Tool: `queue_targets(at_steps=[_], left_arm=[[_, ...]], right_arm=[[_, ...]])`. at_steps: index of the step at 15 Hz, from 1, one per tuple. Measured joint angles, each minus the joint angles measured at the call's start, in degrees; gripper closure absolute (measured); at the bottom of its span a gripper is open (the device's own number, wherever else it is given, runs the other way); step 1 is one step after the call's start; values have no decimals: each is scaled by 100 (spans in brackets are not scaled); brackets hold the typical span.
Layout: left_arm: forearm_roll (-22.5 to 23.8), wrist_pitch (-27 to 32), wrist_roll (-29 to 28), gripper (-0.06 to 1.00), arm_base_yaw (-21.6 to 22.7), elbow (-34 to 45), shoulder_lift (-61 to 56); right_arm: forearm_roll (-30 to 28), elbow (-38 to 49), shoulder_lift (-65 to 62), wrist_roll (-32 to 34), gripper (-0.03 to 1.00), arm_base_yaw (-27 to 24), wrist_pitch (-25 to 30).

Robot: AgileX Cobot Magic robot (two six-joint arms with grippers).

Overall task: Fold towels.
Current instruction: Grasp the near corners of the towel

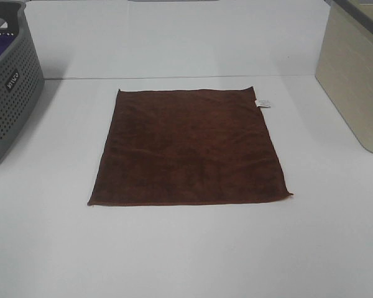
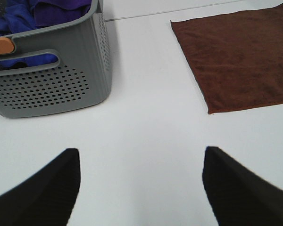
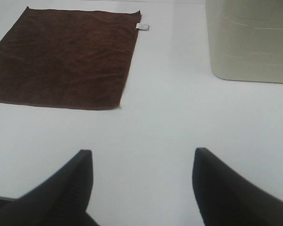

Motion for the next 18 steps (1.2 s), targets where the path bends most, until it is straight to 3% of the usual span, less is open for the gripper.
queue_targets(at_steps=[18], left_arm=[[0, 0, 0, 25, 0, 0, 0]], right_arm=[[0, 0, 0, 0, 37, 0, 0]])
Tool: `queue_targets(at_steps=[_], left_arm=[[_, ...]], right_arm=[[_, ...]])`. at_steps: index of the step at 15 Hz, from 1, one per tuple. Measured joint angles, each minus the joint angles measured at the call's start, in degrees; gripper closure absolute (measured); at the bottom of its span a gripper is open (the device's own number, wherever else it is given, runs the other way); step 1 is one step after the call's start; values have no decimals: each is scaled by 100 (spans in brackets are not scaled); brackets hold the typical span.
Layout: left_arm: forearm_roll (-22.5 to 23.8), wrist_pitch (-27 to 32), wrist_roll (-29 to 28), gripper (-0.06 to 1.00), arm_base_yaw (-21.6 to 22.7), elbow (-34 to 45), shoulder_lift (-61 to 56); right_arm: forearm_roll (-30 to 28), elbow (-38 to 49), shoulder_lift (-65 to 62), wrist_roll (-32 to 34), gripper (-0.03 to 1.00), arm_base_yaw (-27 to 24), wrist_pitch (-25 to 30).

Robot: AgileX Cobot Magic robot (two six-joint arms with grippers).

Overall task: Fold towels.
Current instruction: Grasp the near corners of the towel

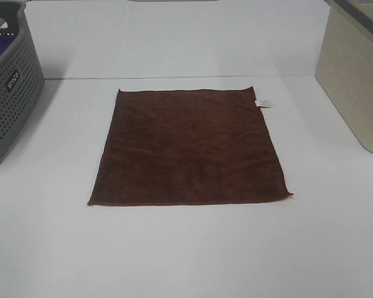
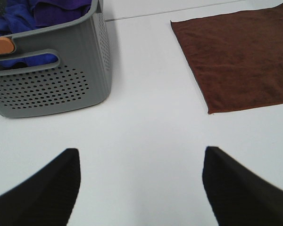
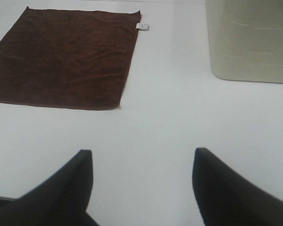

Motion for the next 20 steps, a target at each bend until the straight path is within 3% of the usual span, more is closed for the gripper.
queue_targets(at_steps=[20], left_arm=[[0, 0, 0, 25, 0, 0, 0]], right_arm=[[0, 0, 0, 0, 37, 0, 0]])
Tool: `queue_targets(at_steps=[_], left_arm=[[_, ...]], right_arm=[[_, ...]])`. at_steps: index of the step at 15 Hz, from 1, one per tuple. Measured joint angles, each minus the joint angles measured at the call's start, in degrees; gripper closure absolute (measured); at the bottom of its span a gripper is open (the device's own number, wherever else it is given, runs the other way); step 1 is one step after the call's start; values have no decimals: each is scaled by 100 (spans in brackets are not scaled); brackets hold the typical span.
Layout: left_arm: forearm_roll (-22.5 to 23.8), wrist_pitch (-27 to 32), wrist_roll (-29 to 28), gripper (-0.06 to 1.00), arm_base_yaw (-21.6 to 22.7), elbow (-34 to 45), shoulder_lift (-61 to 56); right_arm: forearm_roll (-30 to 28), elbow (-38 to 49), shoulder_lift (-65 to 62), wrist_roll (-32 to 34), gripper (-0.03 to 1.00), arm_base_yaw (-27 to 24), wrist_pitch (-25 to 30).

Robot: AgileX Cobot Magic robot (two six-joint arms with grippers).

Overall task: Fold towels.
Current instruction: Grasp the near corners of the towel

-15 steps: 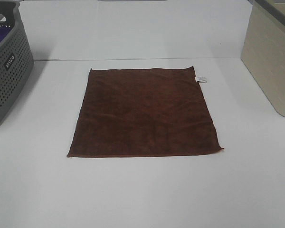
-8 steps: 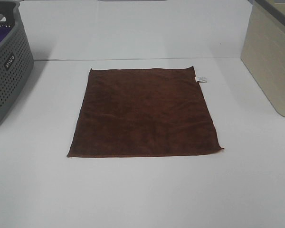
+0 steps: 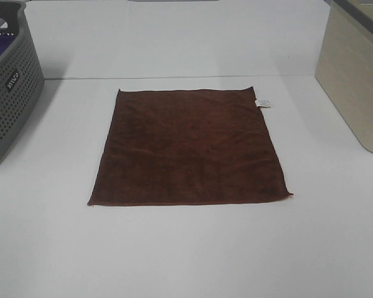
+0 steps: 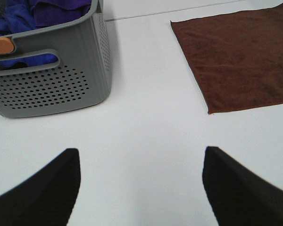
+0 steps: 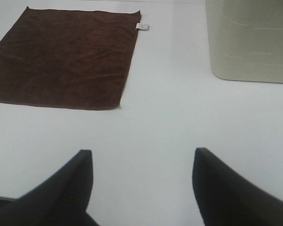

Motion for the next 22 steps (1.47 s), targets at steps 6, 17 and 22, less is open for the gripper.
queue_targets(at_steps=[6, 17, 22], left_arm=[[0, 0, 0, 25, 0, 0, 0], [0, 0, 0, 25, 0, 0, 0], [-6, -218, 0, 25, 0, -52, 0]], right_arm=[[0, 0, 0, 0, 37, 0, 0], [0, 0, 0, 0, 37, 0, 0], [0, 0, 0, 0, 37, 0, 0]])
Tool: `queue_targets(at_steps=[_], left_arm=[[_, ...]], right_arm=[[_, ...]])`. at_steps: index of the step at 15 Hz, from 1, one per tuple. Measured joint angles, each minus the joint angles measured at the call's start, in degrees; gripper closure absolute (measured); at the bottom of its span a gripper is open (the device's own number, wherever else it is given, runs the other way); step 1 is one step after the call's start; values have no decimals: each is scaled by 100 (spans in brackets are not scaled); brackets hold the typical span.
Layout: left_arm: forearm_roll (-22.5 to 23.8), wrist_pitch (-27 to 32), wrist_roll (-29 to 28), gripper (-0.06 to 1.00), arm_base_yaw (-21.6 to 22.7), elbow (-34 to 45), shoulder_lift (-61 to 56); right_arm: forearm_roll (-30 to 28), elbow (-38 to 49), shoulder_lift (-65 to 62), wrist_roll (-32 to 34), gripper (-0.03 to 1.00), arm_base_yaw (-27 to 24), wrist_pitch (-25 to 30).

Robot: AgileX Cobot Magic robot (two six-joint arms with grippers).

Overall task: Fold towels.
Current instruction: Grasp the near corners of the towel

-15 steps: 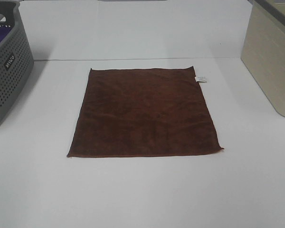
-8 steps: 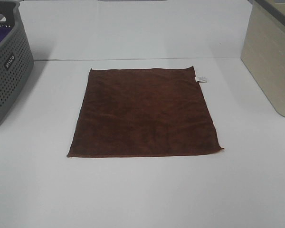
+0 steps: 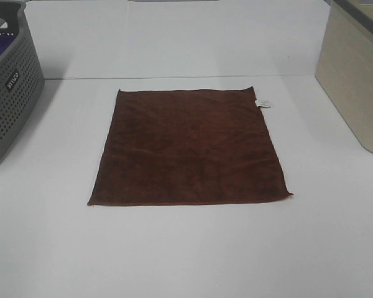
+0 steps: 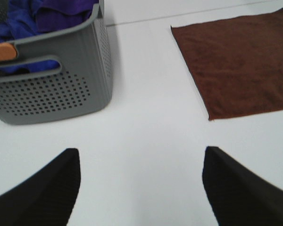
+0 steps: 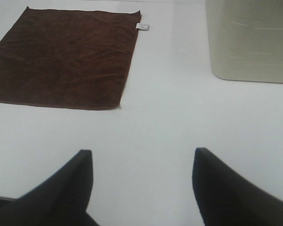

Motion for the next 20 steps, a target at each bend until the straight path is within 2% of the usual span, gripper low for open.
queue_targets(at_steps=[1, 2, 3, 4, 5, 6, 8, 9, 12, 13, 14, 17, 20], left_arm=[[0, -183, 0, 25, 0, -17, 0], [-11, -894, 0, 25, 0, -46, 57], [-11, -1163, 0, 25, 0, -46, 115], [-11, -1639, 0, 25, 0, -40, 275], [-11, -2378, 0, 25, 0, 23, 665], [-17, -2687, 0, 25, 0, 52, 991], [-206, -3203, 0, 25, 0, 69, 1885], [-304, -3312, 0, 25, 0, 80, 2143], [-1106, -3736, 0, 25, 0, 80, 3741], [-1398, -3810, 0, 25, 0, 80, 4354], [-1621, -3833, 0, 25, 0, 74, 4899], [-2206, -3323, 235, 25, -258, -355, 6417], [-2750, -3237, 367, 25, -762, -751, 7609]], right_arm=[[0, 0, 0, 0, 37, 0, 0], [0, 0, 0, 0, 37, 0, 0], [0, 0, 0, 0, 37, 0, 0], [-11, 0, 0, 0, 37, 0, 0], [-52, -17, 46, 0, 37, 0, -40], [-92, -69, 183, 0, 37, 0, -258], [-115, -115, 785, 0, 37, 0, -1639], [-109, -115, 928, 0, 37, 0, -1914], [-52, -115, 2217, 0, 37, 0, -3724], [52, -120, 2676, -6, 37, 0, -4148], [223, -189, 3174, -6, 37, 0, -4349], [877, -688, 4910, -6, 37, 0, -4125], [1037, -1375, 6589, -212, 37, 0, -3197]])
